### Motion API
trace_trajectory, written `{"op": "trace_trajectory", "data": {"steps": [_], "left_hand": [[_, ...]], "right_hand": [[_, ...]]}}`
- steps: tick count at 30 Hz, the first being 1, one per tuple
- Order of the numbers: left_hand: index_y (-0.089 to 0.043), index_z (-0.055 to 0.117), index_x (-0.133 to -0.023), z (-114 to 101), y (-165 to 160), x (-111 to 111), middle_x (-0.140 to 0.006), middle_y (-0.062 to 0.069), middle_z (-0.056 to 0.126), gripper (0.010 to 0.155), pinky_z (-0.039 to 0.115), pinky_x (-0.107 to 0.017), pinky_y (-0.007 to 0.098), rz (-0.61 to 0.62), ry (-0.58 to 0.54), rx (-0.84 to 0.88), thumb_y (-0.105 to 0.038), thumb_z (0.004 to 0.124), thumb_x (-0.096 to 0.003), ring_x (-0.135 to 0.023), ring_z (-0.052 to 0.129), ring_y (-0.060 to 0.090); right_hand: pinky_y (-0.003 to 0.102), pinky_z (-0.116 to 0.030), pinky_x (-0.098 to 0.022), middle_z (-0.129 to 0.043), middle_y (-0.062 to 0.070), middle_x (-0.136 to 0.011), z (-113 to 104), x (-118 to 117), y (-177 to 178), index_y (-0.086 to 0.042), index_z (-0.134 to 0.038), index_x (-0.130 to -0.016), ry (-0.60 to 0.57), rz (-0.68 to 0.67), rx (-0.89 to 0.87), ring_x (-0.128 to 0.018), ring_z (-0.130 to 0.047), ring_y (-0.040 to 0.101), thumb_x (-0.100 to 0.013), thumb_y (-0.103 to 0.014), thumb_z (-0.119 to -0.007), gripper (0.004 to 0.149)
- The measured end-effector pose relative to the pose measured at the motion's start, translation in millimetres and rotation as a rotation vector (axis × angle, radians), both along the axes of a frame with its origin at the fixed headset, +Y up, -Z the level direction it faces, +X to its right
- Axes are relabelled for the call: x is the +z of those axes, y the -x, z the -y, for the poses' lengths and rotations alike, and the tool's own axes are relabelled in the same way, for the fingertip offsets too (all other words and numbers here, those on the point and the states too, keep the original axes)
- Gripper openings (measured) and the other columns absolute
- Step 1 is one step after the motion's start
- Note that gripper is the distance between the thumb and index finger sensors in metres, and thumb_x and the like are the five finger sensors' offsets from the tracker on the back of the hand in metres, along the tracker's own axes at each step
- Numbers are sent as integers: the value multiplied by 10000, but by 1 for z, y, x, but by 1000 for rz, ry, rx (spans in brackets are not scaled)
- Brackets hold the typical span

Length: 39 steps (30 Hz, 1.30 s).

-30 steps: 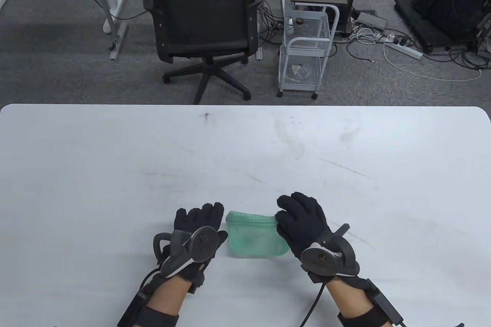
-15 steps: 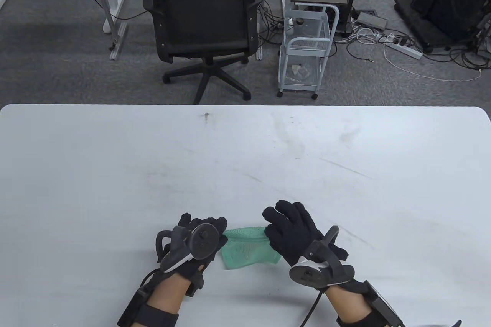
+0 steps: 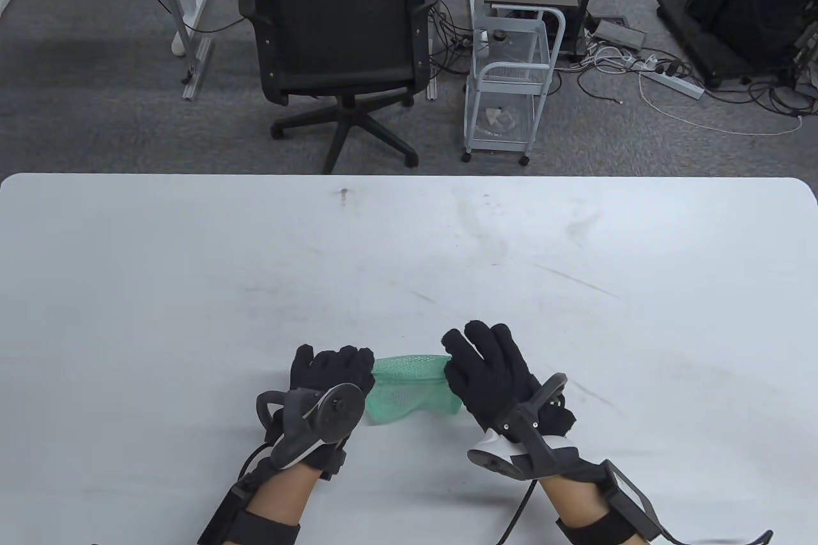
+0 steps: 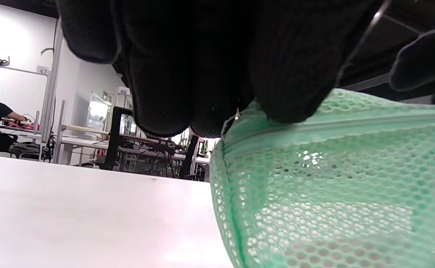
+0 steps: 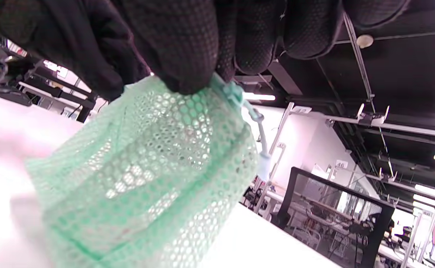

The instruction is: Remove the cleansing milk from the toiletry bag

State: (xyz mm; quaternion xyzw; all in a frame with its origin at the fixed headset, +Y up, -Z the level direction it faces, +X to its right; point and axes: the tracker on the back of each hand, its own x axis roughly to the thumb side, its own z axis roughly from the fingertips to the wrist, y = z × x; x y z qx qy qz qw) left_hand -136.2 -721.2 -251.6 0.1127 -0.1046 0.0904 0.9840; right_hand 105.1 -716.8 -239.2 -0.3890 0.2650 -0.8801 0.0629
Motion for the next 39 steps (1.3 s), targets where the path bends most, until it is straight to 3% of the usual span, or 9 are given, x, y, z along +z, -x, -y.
{"op": "trace_trajectory", "data": {"steps": [4,10,18,24,28,31,35,39], "left_hand": [[-255,945,-879,5,-1,-3,-929,39,1017,456,663,-712,646,37,97,-9,-371,976,-439,-791,1041,369],[-253,910,-921,7,1,-3,-971,56,981,508,657,-713,646,69,152,42,-416,961,-443,-829,1007,385],[-254,905,-925,5,-3,0,-967,60,984,498,656,-713,644,85,134,42,-431,925,-461,-827,1008,385],[-253,947,-878,7,-5,0,-920,52,1022,448,671,-703,644,104,171,28,-409,943,-458,-782,1040,376],[-249,946,-878,6,-6,0,-921,54,1021,452,674,-701,641,104,186,23,-408,947,-455,-781,1040,377],[-248,946,-880,6,-6,0,-922,54,1020,454,673,-703,640,107,189,22,-409,947,-455,-784,1037,377],[-246,943,-883,7,-7,0,-924,55,1018,457,675,-702,639,108,187,22,-411,946,-456,-783,1037,379],[-248,940,-886,7,-7,0,-927,55,1015,460,675,-702,639,108,186,22,-409,947,-455,-787,1035,377]], "right_hand": [[737,-556,-678,-737,210,-1105,3,-4,-2,-102,-899,-827,157,12,26,-951,-679,615,-473,-248,-956,388],[739,-569,-664,-763,224,-1084,-6,-8,-16,-81,-880,-869,346,1,-126,-930,-704,621,-500,-242,-927,405],[738,-585,-648,-778,250,-1068,-13,-21,-46,-61,-857,-922,418,189,-325,-900,-733,627,-550,-246,-849,415],[749,-576,-635,-748,286,-1079,10,-49,-74,-29,-849,-935,691,396,-365,-888,-721,651,-543,-277,-874,465],[747,-584,-630,-734,295,-1085,31,-62,-82,-22,-831,-954,896,341,-350,-881,-729,652,-529,-282,-897,503],[751,-581,-628,-691,305,-1107,40,-64,-78,-23,-774,-1005,963,283,-336,-892,-700,665,-510,-292,-925,583],[752,-577,-632,-624,312,-1139,42,-60,-66,-28,-679,-1067,972,201,-324,-908,-674,672,-498,-320,-935,690],[752,-581,-630,-594,322,-1145,42,-55,-56,-16,-665,-1072,950,155,-337,-904,-677,675,-494,-316,-937,706]]}}
